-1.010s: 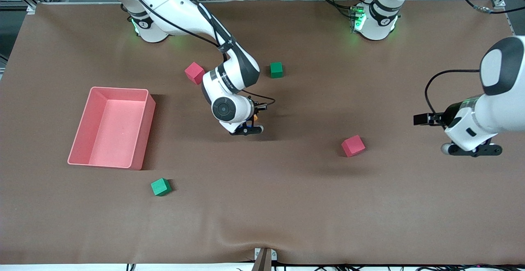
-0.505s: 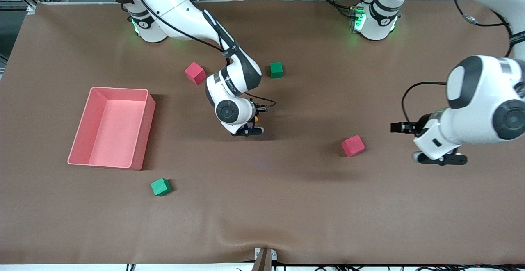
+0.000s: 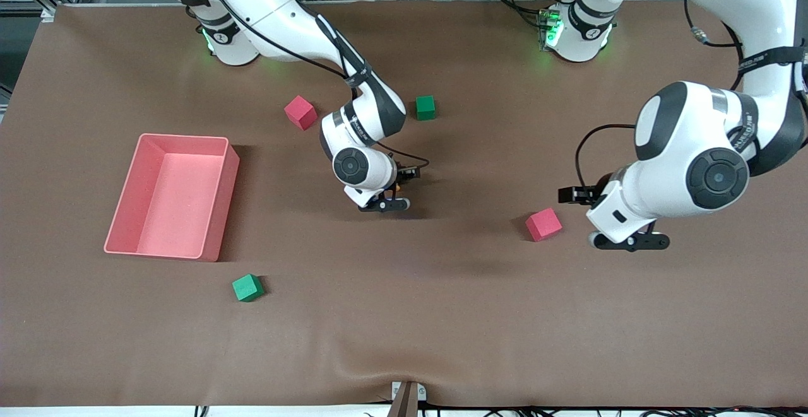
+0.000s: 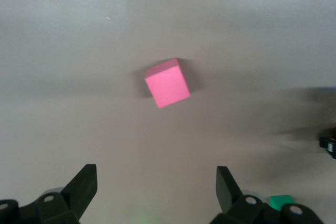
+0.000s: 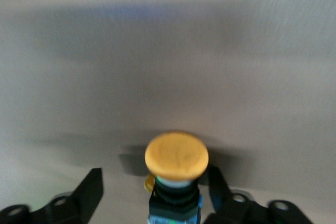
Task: Place and upright button with both arms
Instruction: 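Grasp the button with the left gripper while the right gripper withdraws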
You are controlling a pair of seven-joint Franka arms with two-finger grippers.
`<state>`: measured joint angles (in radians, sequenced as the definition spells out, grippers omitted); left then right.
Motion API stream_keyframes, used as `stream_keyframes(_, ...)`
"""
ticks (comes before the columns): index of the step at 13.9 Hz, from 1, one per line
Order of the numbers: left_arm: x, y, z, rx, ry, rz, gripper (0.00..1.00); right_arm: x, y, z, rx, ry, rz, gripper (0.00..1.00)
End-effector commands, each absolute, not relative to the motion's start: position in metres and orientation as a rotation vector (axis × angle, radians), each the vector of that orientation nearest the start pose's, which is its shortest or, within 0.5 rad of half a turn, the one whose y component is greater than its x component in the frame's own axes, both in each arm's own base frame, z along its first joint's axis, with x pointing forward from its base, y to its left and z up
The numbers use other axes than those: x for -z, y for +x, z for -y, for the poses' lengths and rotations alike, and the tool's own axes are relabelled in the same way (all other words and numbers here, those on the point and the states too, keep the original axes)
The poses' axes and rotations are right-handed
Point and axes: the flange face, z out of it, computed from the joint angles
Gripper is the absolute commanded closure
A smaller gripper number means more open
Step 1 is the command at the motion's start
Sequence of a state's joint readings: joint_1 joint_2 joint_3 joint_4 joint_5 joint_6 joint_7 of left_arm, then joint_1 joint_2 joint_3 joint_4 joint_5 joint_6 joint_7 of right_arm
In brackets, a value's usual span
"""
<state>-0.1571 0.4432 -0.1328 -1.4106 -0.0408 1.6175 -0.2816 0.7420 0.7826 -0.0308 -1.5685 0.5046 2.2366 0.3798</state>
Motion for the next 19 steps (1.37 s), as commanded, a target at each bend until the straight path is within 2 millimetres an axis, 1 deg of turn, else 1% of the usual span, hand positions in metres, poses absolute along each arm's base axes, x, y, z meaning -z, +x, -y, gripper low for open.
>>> stream_keyframes(1,-0.436,0.639,0.193,-0.403,-3.167,0.054,0.0,-0.208,0.539,-0.457,-0.32,-2.833,0.006,0.0)
stream_keyframes(2,-0.426,0.641,0.197,-0.422,-3.165,0.037,0.0,-0.226,0.549,-0.452,-0.327,-2.823,0.002,0.0)
stream_keyframes(3,-0.422,0.643,0.203,-0.427,-3.164,0.038,0.0,-0.241,0.553,-0.449,-0.39,-2.82,0.019,0.0)
stream_keyframes(4,-0.423,0.646,0.205,-0.417,-3.169,0.042,0.0,-0.258,0.562,-0.44,-0.439,-2.824,0.023,0.0)
stream_keyframes(5,-0.419,0.649,0.206,-0.42,-3.17,0.048,0.0,-0.278,0.57,-0.432,-0.464,-2.825,0.028,0.0)
stream_keyframes(6,-0.419,0.65,0.208,-0.405,-3.173,0.064,0.0,-0.301,0.574,-0.428,-0.453,-2.821,0.048,0.0)
stream_keyframes(7,-0.414,0.65,0.214,-0.405,-3.168,0.101,0.0,-0.331,0.579,-0.42,-0.401,-2.807,0.052,0.0)
stream_keyframes(8,-0.413,0.646,0.228,-0.4,-3.163,0.1,0.0,-0.361,0.589,-0.403,-0.343,-2.796,0.036,0.0)
stream_keyframes(9,-0.412,0.644,0.238,-0.385,-3.164,0.098,0.0,-0.384,0.599,-0.383,-0.291,-2.808,0.038,0.0)
stream_keyframes(10,-0.408,0.643,0.244,-0.395,-3.164,0.095,0.0,-0.41,0.6,-0.368,-0.249,-2.835,0.11,0.0)
stream_keyframes(11,-0.406,0.637,0.258,-0.402,-3.16,0.059,0.0,-0.43,0.599,-0.353,-0.248,-2.858,0.172,0.0)
stream_keyframes(12,-0.397,0.631,0.276,-0.418,-3.148,0.023,0.0,-0.447,0.599,-0.333,-0.261,-2.881,0.19,0.0)
stream_keyframes(13,-0.387,0.624,0.293,-0.439,-3.133,0.0,0.0,-0.46,0.603,-0.306,-0.28,-2.899,0.187,0.0)
stream_keyframes(14,-0.375,0.617,0.309,-0.457,-3.115,-0.019,0.0,-0.478,0.606,-0.28,-0.273,-2.894,0.201,0.0)
stream_keyframes(15,-0.364,0.616,0.318,-0.453,-3.113,-0.034,0.0,-0.495,0.607,-0.257,-0.262,-2.891,0.206,0.0)
stream_keyframes(17,-0.349,0.61,0.344,-0.416,-3.125,-0.057,0.0,-0.514,0.614,-0.204,-0.259,-2.896,0.133,0.0)
stream_keyframes(18,-0.342,0.611,0.353,-0.39,-3.139,-0.029,0.0,-0.525,0.613,-0.182,-0.265,-2.896,0.112,0.0)
stream_keyframes(19,-0.331,0.608,0.366,-0.373,-3.15,-0.002,0.0,-0.535,0.613,-0.161,-0.248,-2.906,0.097,0.0)
